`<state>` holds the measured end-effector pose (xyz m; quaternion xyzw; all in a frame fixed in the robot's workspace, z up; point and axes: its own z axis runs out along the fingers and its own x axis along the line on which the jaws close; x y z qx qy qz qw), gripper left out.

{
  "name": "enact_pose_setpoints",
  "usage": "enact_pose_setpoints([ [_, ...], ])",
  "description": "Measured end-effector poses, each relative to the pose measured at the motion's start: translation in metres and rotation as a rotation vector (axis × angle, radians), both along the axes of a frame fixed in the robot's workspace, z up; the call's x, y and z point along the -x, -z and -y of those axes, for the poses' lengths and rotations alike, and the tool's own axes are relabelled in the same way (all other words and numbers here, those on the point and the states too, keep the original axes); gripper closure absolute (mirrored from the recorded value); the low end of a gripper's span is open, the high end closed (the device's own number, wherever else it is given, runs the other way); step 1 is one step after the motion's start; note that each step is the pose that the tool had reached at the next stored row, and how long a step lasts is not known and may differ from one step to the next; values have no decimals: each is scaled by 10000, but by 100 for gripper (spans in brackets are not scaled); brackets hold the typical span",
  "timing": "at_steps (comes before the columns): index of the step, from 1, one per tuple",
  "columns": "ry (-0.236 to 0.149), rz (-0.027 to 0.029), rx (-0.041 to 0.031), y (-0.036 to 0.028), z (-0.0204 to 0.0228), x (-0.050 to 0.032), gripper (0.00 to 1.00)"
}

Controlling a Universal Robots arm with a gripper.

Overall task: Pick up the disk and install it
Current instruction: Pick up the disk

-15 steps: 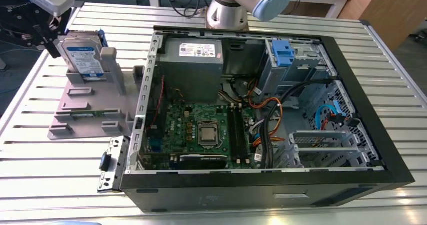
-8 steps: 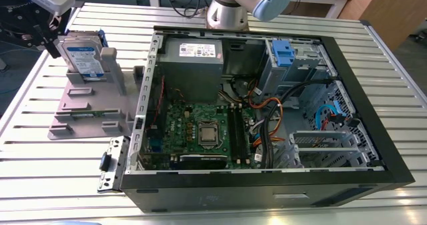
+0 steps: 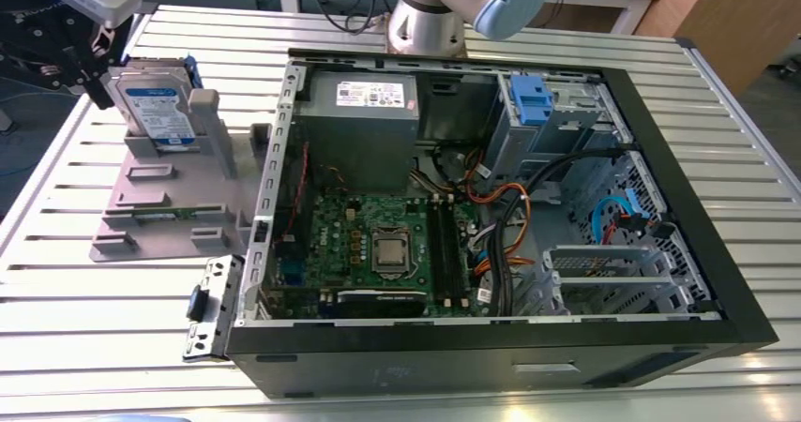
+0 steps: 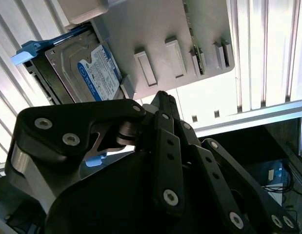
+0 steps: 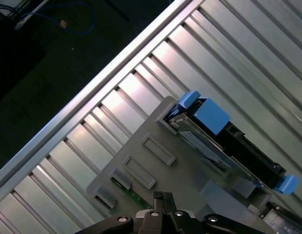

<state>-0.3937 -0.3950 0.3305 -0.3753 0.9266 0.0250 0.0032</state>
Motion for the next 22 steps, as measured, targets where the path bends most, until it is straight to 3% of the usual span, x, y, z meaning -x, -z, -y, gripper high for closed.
enact_pose_setpoints([
  [22, -669, 0, 0, 0, 0, 0, 89],
])
